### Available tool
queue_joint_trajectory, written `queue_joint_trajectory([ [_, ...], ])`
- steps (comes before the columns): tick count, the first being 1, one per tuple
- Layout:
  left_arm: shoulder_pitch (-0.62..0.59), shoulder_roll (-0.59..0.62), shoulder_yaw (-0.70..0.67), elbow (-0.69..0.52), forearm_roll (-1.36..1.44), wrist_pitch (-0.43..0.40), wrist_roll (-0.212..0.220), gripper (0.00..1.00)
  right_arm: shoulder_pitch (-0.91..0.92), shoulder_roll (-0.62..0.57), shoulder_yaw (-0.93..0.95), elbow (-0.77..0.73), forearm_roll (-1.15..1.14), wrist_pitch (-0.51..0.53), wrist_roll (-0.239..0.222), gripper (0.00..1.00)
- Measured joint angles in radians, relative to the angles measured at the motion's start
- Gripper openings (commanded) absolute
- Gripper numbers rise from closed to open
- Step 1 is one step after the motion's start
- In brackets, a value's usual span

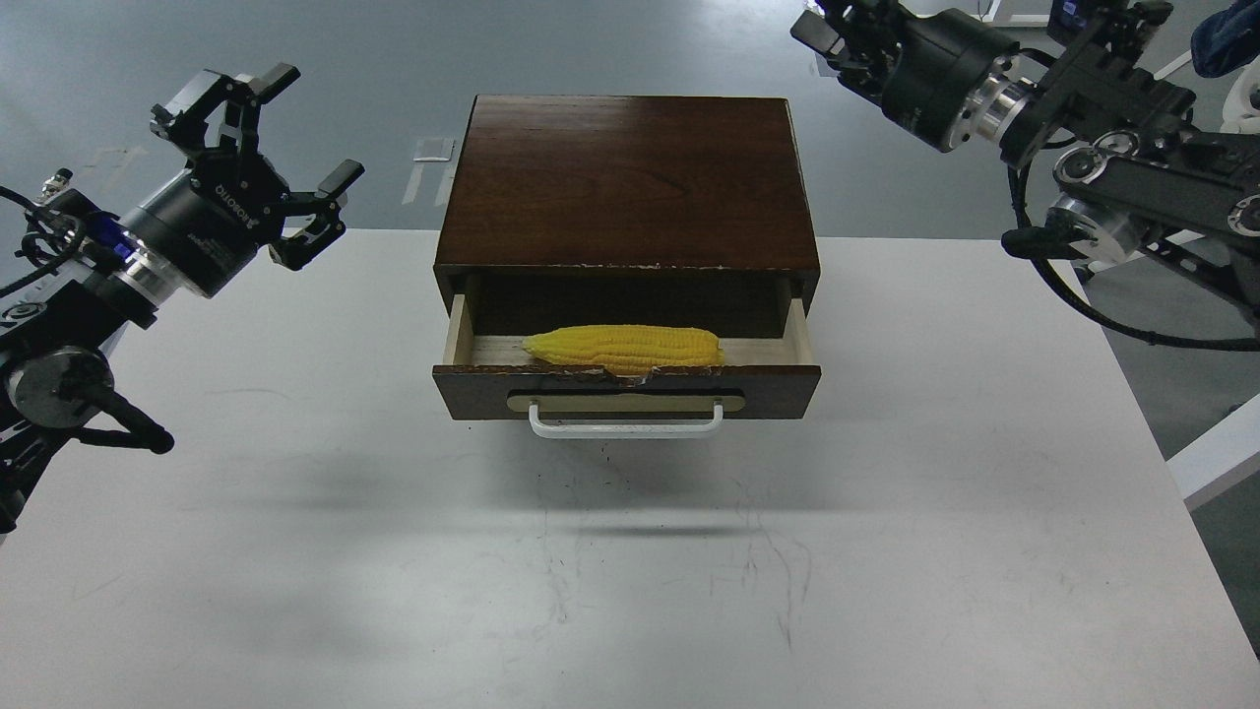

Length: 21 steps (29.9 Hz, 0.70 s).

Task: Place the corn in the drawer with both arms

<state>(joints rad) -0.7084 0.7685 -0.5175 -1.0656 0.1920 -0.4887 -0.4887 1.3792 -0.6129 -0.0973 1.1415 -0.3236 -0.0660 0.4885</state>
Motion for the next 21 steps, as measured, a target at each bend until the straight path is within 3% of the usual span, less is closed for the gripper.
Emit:
queue_joint_trajectory([
  [5,0.032,-0.006,-0.019,0.001,-0.002,0.000,0.000,0.98,-0.204,-0.035,0.155,-0.014,0.161,0.016,0.000,0.97],
  [10,0.050,-0.010,-0.035,0.001,-0.001,0.000,0.000,0.98,-0.353,-0.040,0.263,-0.058,0.292,0.130,0.000,0.97],
  [16,0.059,-0.012,-0.036,0.000,0.000,0.000,0.000,0.98,-0.469,-0.036,0.329,-0.114,0.358,0.253,0.000,0.98],
  [21,0.066,-0.014,-0.036,0.000,0.001,0.000,0.000,0.98,-0.502,-0.022,0.344,-0.133,0.360,0.252,0.000,1.00],
])
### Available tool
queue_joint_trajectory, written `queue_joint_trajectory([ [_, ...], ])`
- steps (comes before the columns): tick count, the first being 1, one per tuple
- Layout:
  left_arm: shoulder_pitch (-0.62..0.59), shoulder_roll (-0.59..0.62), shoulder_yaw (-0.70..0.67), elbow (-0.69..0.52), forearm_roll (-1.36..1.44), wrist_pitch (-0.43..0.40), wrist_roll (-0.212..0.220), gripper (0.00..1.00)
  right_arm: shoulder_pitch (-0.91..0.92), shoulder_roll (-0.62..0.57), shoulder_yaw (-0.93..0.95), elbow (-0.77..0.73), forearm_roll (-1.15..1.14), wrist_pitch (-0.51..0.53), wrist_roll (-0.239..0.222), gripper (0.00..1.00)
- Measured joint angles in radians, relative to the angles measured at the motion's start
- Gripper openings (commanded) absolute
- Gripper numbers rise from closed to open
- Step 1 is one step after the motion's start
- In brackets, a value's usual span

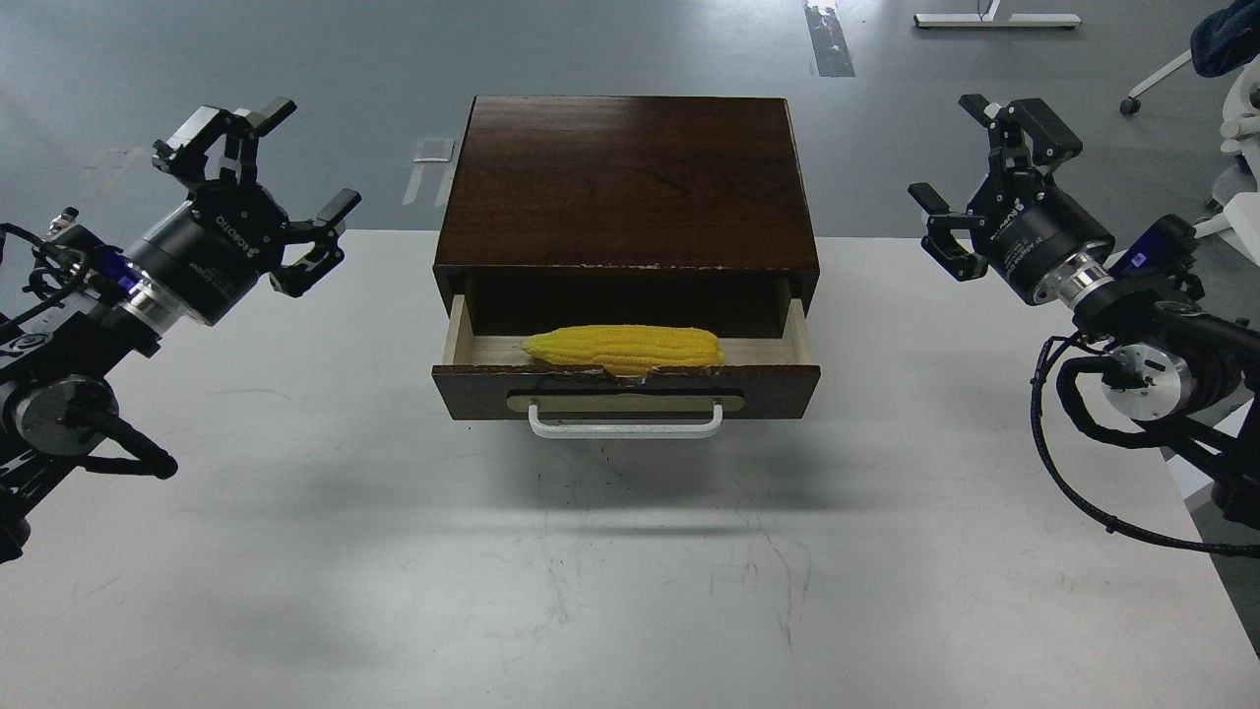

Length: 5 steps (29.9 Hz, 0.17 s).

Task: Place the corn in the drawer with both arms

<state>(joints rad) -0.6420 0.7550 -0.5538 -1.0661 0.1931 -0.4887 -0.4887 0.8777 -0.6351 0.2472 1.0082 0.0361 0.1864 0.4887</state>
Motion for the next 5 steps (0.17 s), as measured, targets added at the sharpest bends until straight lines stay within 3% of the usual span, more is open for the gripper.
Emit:
queue_joint_trajectory([
  [5,0.002,0.000,0.000,0.000,0.000,0.000,0.000,0.98,-0.022,0.020,0.002,-0.001,0.000,0.000,0.000,1.00],
])
